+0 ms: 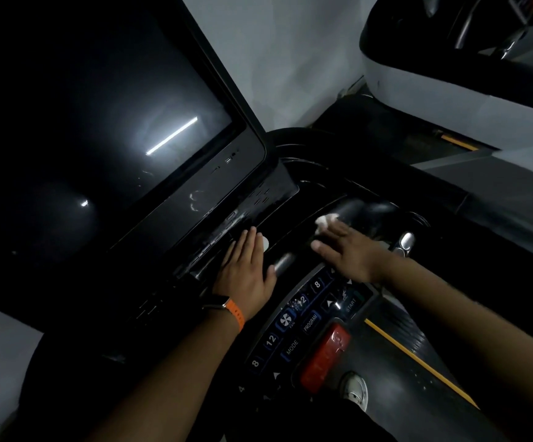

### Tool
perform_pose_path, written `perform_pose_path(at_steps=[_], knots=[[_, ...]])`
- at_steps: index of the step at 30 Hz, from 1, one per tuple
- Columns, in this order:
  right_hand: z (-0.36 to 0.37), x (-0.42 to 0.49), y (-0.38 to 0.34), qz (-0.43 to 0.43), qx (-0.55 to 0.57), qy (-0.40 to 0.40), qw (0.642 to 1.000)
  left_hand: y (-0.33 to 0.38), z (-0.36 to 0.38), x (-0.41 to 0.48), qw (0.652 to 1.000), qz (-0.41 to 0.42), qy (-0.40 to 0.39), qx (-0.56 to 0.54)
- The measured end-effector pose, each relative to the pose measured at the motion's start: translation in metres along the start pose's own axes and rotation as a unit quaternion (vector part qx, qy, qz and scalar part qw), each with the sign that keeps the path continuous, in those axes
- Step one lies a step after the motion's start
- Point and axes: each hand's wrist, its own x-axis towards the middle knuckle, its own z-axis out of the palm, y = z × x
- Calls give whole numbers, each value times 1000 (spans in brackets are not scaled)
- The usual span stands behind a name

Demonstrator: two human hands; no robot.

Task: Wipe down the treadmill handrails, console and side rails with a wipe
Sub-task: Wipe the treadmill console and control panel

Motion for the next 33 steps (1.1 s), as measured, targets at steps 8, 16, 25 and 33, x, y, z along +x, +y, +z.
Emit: perform_pose_path(at_steps=[8,16,25,33], knots=[[1,4,39,58,7,13,998,-1,0,3,1000,-5,-7,-6],[19,-5,22,-28,178,0,984,10,-2,26,999,12,-35,19],[10,39,9,-64,85,50,993,24,2,55,999,22,-43,23],[1,52,70,41,53,101,993,25,3,54,999,19,-36,20]])
